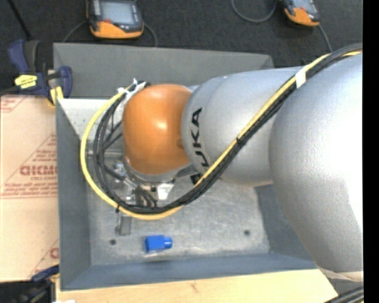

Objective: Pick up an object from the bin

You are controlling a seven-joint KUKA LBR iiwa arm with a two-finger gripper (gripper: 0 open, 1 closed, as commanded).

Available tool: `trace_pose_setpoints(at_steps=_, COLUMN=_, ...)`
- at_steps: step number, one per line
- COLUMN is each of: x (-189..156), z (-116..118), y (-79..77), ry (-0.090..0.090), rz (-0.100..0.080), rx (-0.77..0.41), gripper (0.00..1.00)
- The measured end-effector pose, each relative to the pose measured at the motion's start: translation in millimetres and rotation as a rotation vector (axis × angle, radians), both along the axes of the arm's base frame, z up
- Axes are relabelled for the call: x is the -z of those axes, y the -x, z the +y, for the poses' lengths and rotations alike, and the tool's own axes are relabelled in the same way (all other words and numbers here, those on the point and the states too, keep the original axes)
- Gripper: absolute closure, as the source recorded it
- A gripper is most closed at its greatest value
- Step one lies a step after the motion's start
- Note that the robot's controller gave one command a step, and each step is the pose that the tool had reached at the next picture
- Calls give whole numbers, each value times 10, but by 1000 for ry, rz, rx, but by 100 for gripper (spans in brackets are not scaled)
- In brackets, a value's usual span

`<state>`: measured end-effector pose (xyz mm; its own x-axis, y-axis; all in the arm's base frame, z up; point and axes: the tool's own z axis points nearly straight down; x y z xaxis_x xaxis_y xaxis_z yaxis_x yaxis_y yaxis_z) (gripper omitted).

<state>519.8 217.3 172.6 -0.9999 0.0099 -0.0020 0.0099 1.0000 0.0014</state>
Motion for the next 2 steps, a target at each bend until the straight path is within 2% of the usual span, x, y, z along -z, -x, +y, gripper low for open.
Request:
trace_pose_setpoints(at_steps=1, x=1056, z=-450, y=-775, ry=1, rz=-3, rx=-44, gripper=0)
trace_pose_setpoints(at_steps=2, x=269, z=-635, y=-241, ry=1, rz=-3, rx=-148, gripper=0)
